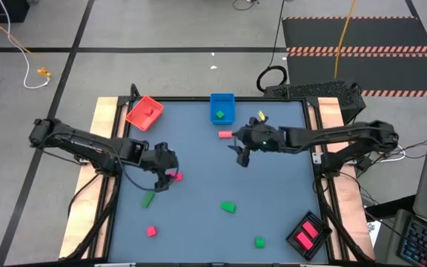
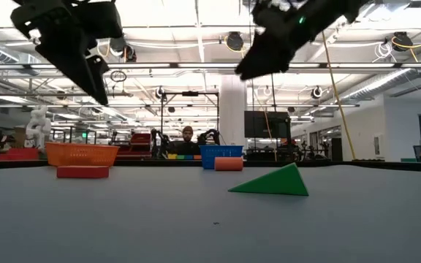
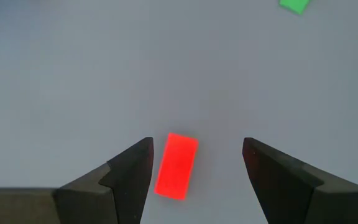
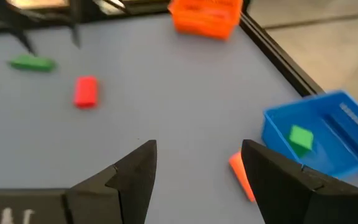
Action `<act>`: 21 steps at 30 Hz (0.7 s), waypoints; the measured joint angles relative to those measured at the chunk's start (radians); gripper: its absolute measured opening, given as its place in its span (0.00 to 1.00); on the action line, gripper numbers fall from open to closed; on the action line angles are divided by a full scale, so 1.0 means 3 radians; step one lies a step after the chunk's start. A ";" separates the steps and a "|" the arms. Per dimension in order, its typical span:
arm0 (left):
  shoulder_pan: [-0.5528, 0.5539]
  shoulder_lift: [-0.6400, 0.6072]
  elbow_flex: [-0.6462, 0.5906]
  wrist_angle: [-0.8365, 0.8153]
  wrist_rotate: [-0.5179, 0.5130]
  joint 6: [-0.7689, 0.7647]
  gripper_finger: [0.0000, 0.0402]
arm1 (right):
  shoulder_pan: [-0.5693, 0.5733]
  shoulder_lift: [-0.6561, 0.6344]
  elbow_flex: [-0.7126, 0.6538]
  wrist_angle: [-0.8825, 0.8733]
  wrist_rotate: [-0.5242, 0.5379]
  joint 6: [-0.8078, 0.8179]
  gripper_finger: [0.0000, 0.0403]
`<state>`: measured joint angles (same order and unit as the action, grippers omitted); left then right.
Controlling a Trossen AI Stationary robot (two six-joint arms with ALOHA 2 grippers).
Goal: Sort & place blocks by color
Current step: Put the red block into the black bin
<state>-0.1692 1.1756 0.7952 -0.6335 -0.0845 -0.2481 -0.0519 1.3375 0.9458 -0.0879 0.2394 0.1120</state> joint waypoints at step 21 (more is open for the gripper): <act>-0.0045 0.0956 -0.0111 0.0038 -0.0188 0.0386 0.62 | 0.0640 -0.0376 0.0000 -0.0117 -0.0017 0.0001 0.57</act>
<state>-0.1827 1.4624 0.7620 -0.6221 -0.1410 -0.1323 0.1401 1.2247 0.9459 -0.1231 0.2342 0.1123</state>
